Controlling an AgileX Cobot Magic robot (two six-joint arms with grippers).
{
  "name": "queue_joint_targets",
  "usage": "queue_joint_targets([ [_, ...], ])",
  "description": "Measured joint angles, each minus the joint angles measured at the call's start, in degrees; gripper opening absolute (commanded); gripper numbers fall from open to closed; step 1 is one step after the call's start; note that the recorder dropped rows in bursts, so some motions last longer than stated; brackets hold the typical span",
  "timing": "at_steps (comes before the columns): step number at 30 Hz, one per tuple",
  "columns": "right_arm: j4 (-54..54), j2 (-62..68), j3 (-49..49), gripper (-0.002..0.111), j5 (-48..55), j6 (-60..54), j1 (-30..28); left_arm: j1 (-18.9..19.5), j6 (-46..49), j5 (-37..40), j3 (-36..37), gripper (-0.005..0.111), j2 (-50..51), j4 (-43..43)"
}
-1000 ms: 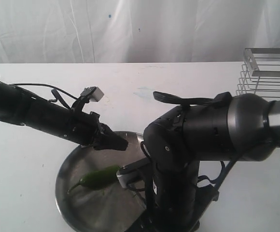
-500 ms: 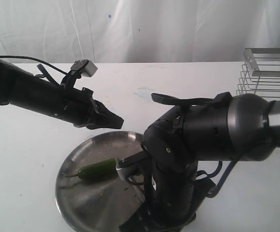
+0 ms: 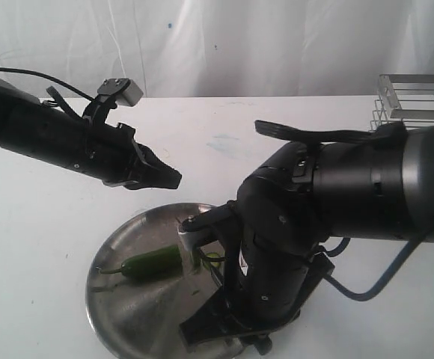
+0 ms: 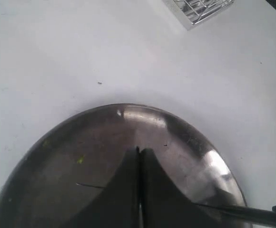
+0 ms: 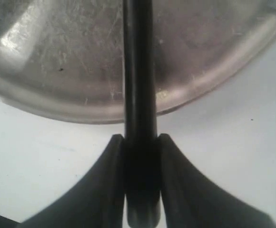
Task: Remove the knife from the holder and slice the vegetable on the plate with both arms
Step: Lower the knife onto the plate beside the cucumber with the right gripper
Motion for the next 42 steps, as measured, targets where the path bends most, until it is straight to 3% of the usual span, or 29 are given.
queue_joint_targets([
  [23,-2.2,-0.6,0.0,0.0,-2.7,0.9,0.0,0.0,-0.1,-0.5,0.0,0.0,-0.2,0.0],
  [30,-16.6,-0.6,0.0,0.0,-2.8,11.2,0.0,0.0,-0.2,-2.8,0.0,0.0,-0.2,0.0],
  [34,-18.5,-0.6,0.0,0.0,-5.1,12.4,-0.5,0.0,-2.3,-4.2,0.0,0.0,-0.2,0.0],
  [38,-14.8,-0.6,-0.4,0.0,-7.2,10.0,-4.0,0.0,-3.4,-4.6,0.0,0.0,-0.2,0.2],
  [42,-0.5,0.3,-2.6,0.0,-4.7,-5.6,-9.6,0.0,-3.9,-4.7,0.0,0.0,-0.2,0.6],
])
